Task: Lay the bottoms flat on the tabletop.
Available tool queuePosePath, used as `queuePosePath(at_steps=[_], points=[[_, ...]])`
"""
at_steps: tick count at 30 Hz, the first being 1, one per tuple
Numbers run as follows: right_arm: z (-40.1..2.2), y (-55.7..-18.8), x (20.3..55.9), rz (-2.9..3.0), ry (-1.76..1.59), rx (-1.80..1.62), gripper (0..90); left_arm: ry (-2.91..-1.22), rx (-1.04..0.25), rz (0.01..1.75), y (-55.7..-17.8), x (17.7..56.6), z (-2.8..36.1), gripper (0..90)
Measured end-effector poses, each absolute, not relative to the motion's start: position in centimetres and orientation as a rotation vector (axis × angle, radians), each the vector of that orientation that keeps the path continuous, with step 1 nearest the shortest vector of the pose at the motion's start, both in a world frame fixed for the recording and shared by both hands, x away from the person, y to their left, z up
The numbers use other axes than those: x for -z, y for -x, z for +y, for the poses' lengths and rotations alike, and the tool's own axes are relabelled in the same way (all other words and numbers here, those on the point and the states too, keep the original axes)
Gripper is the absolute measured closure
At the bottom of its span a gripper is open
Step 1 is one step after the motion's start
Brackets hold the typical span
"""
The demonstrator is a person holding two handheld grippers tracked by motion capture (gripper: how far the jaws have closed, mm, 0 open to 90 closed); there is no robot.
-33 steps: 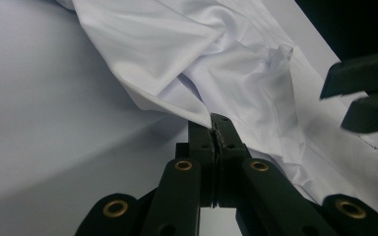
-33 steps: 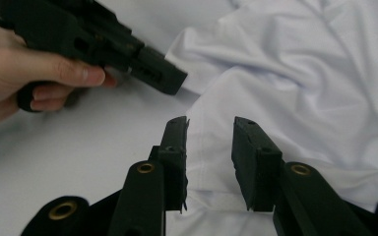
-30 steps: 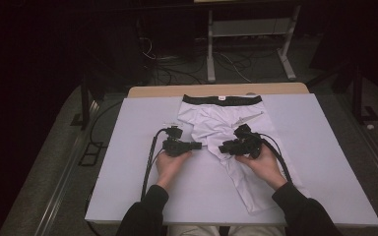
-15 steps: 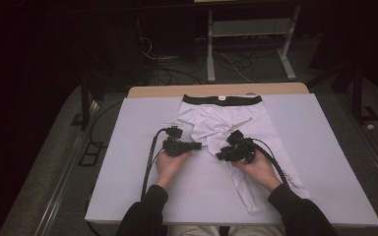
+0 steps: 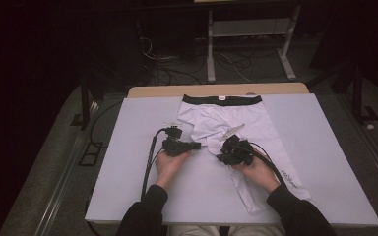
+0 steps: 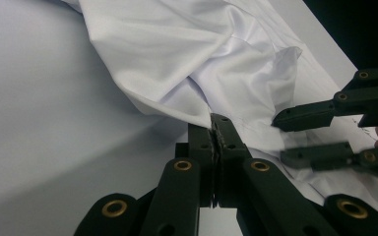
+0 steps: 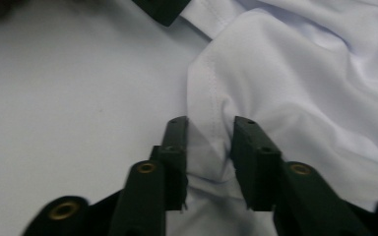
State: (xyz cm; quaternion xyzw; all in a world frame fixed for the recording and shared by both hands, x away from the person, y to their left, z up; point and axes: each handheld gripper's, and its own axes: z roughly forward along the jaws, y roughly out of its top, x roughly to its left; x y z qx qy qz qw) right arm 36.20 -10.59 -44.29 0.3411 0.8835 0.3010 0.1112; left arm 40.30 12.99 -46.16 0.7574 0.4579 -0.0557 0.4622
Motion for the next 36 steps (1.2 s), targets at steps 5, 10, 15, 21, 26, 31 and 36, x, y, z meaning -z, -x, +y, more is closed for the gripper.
queuePosePath(at_steps=[5, 10, 15, 21, 26, 31, 36], points=[[-11.7, -37.1, 44.4, 2.608, -1.133, -0.988, 78.8, -1.86, 0.146, 1.119, -40.4, 46.1, 13.0, 88.1], [-12.5, -37.7, 44.4, 2.622, -1.208, -1.06, 82.1, -1.858, 0.149, 1.12, -40.4, 46.0, 13.1, 88.2], [-13.2, -37.9, 44.1, 2.616, -1.25, -1.129, 84.0, -1.845, 0.145, 1.124, -40.5, 45.9, 13.6, 88.1], [-14.3, -38.2, 43.4, 2.585, -1.295, -1.218, 84.6, -1.827, 0.144, 1.134, -40.7, 45.7, 14.2, 88.1], [-15.0, -38.4, 43.0, 2.56, -1.32, -1.252, 84.6, -1.812, 0.138, 1.136, -40.7, 45.4, 14.6, 88.2], [-15.6, -38.4, 42.8, 2.545, -1.333, -1.263, 84.6, -1.802, 0.135, 1.143, -40.8, 45.3, 15.2, 88.1], [-15.4, -38.4, 42.9, 2.563, -1.342, -1.257, 84.6, -1.798, 0.135, 1.146, -40.8, 45.1, 15.6, 88.1]])
